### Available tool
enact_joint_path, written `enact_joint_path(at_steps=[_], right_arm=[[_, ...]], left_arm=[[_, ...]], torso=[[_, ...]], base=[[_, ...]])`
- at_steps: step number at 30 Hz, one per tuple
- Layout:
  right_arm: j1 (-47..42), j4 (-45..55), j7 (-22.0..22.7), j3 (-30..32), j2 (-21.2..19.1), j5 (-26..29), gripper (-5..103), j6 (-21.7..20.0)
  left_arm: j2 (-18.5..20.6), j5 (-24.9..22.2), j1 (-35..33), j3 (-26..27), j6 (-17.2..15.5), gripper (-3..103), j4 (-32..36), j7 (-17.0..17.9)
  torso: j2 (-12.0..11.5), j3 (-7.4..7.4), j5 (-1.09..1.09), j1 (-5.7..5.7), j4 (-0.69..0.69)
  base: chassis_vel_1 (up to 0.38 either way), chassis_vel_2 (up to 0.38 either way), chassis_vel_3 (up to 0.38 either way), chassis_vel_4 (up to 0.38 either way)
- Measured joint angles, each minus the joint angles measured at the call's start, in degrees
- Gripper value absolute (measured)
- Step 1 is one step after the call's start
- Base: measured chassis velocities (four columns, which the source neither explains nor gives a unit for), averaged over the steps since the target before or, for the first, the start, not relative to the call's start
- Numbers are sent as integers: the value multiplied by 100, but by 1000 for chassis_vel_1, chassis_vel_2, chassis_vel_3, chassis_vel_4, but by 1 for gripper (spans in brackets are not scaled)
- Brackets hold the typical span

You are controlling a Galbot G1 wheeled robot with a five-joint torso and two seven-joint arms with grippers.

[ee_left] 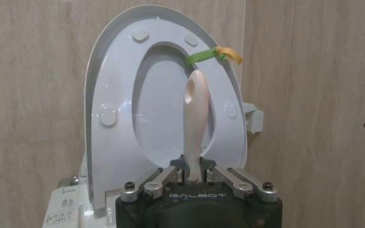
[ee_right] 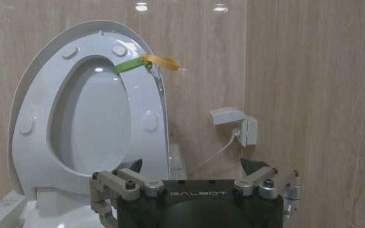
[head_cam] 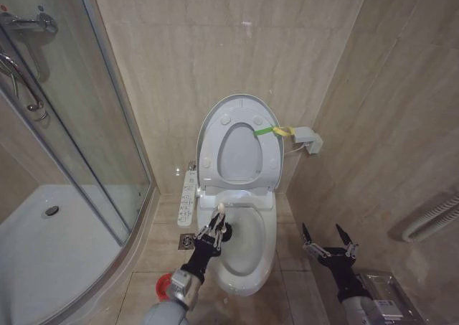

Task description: Open the toilet lid, clean the toilet bowl with a toilet brush, close the toilet lid, and flush.

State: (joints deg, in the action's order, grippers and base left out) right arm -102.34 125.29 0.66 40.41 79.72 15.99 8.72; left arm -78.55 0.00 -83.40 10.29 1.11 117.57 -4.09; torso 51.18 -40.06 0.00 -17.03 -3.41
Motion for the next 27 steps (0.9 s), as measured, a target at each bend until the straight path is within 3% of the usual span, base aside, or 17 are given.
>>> enact_joint_path(at_steps=[17, 27], right_arm=[[0, 0, 0, 0, 0, 0, 100, 0], [0, 0, 0, 0, 0, 0, 100, 0]], left_arm=[[27, -107, -613, 419, 19, 16, 982, 1], [-189, 113, -1260, 666, 87, 16, 1546, 9]], torso=[[0, 0, 0, 0, 0], [0, 0, 0, 0, 0]], base=[[0, 0, 0, 0], [0, 0, 0, 0]])
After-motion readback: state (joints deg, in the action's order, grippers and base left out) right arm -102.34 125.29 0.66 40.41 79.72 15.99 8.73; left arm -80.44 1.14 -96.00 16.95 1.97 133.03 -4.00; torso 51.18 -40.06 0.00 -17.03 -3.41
